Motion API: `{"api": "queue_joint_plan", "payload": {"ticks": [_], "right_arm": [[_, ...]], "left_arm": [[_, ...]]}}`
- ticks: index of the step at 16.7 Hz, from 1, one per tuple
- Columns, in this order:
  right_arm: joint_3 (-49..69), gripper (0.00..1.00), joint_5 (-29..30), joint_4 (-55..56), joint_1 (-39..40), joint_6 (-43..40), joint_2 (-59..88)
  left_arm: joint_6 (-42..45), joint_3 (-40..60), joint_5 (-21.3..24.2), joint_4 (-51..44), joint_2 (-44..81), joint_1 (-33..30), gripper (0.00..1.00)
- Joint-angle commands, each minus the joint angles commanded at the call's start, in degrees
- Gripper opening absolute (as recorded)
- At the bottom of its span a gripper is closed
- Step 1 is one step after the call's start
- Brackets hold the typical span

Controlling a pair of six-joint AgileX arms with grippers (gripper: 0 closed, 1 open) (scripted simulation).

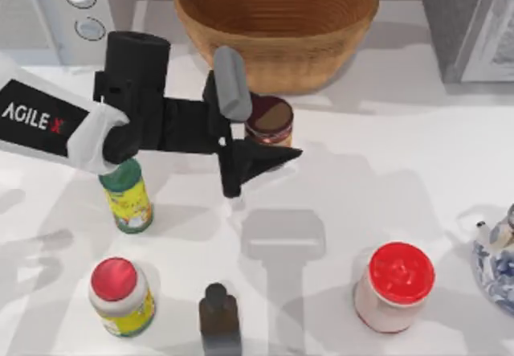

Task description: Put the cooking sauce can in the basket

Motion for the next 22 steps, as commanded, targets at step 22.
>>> {"api": "queue_joint_plan", "payload": {"ticks": [22], "right_arm": [[0.00,1.00,0.00,0.00,0.00,0.00,0.00]], "left_arm": [[-2.03,1.40,-4.91,-11.52,-11.46,2.94,0.00]]}}
